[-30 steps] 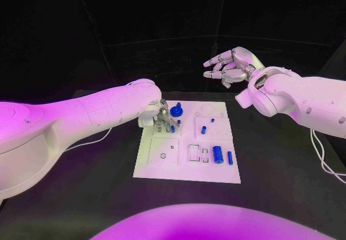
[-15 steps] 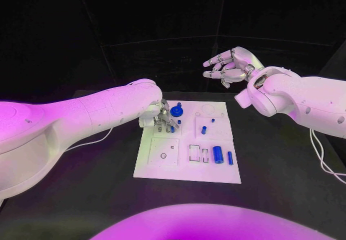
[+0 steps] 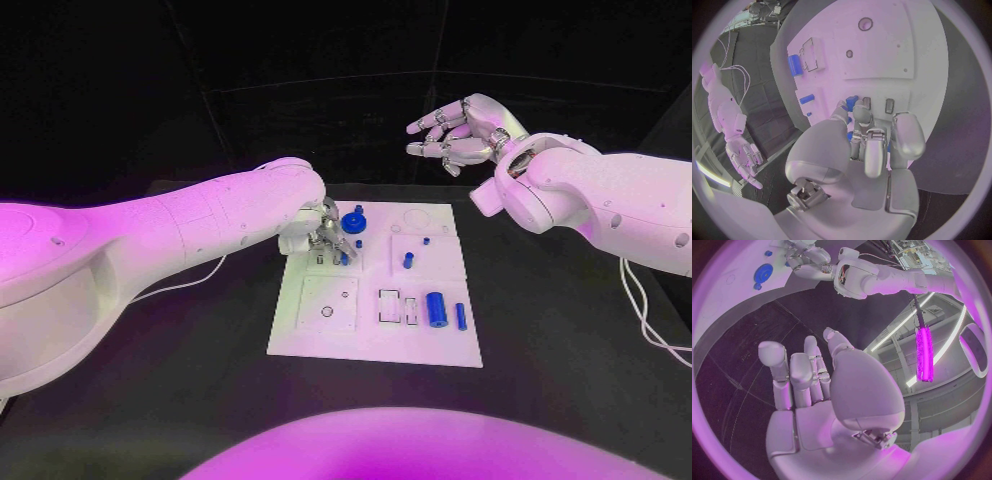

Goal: Assemble the parts on the task board

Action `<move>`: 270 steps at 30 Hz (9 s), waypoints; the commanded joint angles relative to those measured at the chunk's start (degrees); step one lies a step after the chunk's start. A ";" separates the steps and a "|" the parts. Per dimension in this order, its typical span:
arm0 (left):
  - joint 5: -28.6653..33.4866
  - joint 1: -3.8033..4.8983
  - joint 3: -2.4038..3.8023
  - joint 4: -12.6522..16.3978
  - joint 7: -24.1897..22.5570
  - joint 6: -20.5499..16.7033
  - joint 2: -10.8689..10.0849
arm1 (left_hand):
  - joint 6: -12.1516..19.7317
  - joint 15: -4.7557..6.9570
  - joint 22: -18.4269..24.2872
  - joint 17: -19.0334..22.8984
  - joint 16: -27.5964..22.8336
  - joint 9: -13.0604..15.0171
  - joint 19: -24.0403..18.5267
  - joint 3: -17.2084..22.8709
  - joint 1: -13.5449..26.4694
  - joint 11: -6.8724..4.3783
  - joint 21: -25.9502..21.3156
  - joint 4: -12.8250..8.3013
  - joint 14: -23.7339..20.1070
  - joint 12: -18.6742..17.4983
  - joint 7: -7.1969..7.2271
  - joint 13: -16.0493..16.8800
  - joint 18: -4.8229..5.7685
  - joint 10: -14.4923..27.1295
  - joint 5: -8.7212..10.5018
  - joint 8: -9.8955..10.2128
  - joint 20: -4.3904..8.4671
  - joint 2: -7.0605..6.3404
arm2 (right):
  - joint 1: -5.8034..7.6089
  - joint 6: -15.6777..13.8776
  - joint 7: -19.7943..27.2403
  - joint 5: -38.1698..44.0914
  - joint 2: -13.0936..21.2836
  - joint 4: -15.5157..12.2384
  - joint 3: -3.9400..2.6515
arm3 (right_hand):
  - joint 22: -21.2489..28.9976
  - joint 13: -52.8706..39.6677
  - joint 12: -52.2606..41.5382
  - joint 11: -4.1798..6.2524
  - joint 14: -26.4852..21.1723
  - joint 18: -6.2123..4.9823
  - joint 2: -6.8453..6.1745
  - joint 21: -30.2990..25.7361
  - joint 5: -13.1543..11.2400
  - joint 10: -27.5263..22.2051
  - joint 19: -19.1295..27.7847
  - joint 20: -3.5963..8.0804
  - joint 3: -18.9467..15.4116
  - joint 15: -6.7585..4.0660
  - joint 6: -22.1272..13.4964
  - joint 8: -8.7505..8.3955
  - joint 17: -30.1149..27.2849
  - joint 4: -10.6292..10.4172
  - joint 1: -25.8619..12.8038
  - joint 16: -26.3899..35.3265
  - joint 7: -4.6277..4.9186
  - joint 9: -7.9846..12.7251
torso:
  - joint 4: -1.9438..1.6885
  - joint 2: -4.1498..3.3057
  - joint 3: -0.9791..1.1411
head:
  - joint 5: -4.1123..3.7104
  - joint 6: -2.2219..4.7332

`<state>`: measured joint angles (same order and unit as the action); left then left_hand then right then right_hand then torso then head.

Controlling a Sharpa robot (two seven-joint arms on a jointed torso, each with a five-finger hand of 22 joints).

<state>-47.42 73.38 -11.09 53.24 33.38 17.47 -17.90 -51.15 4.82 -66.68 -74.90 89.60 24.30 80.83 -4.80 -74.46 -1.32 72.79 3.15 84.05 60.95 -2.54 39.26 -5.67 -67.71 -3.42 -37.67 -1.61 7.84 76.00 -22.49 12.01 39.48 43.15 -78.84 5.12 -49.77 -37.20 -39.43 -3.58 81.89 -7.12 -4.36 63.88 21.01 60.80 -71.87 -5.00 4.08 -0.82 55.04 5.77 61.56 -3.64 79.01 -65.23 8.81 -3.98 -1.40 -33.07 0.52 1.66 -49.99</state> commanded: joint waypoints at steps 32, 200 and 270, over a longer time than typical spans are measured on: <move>-3.96 -0.09 0.08 10.25 -4.57 -15.61 -7.56 | 1.74 -0.27 -1.42 -14.76 0.23 2.57 0.30 42.55 9.15 0.36 1.03 -11.40 5.87 -2.39 -0.98 -1.52 0.81 -1.80 -5.65 -2.32 -0.14 -10.31 | 0.13 0.75 0.43 0.08 -0.09 0.59 -0.03 | 0.29 0.66 0.18 0.11 0.15 -0.75 -0.53 -0.40 1.29 0.25 -0.57 0.02 0.74 -0.20 -0.18 0.01 -0.04 -0.20 0.03 0.48 -0.16 0.02 | 0.07 0.00 -0.06 | 0.38 -0.01; -16.99 -1.40 8.07 -12.27 -7.43 -1.35 -0.35 | 0.46 -0.73 -2.56 -15.10 0.40 -1.82 0.92 1.95 13.71 0.84 0.59 9.21 5.95 -2.71 -1.19 -4.38 0.89 -0.49 0.66 0.96 -0.60 -8.35 | 0.10 0.44 1.31 0.10 -0.78 1.53 -0.03 | 0.52 1.52 0.10 0.12 0.33 -0.72 -0.85 -0.77 1.94 0.34 -0.96 0.10 1.80 -0.23 -0.19 0.04 0.04 -0.12 0.27 0.73 -0.13 0.05 | 0.52 -1.45 -0.58 | 0.83 -0.01; -14.63 -2.24 8.11 -12.01 -9.27 -3.27 -0.26 | 0.59 -0.21 -3.00 -15.10 0.40 -1.22 0.87 21.24 -0.68 0.05 0.37 -4.80 5.95 -5.41 -0.57 -5.88 0.94 -1.34 0.63 0.76 0.05 -1.26 | 0.10 0.52 1.28 0.10 -0.99 1.64 -0.03 | 0.53 1.60 0.08 0.14 0.37 -0.72 -0.83 -0.79 2.01 0.35 -1.01 0.10 1.95 -0.25 -0.17 0.06 0.09 -0.12 0.31 0.71 -0.15 0.04 | 0.36 -1.36 -0.57 | 0.34 -0.01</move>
<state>-63.38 71.07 -3.01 40.68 25.44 16.19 -17.81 -50.63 4.81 -69.71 -74.91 89.82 21.76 81.87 9.32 -76.21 -1.24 73.33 4.51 84.06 55.68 -3.47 33.45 -4.84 -68.49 -2.65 -36.18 -1.61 6.85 75.97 -22.02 12.84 39.51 42.18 -77.16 5.13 -49.27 -35.67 -39.43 -3.58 82.10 -7.12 -4.81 63.39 22.63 60.80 -72.49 -4.80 5.73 -1.04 55.04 5.77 61.58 -3.71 79.47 -64.77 8.81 -3.99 -0.92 -34.52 -0.03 2.04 -49.99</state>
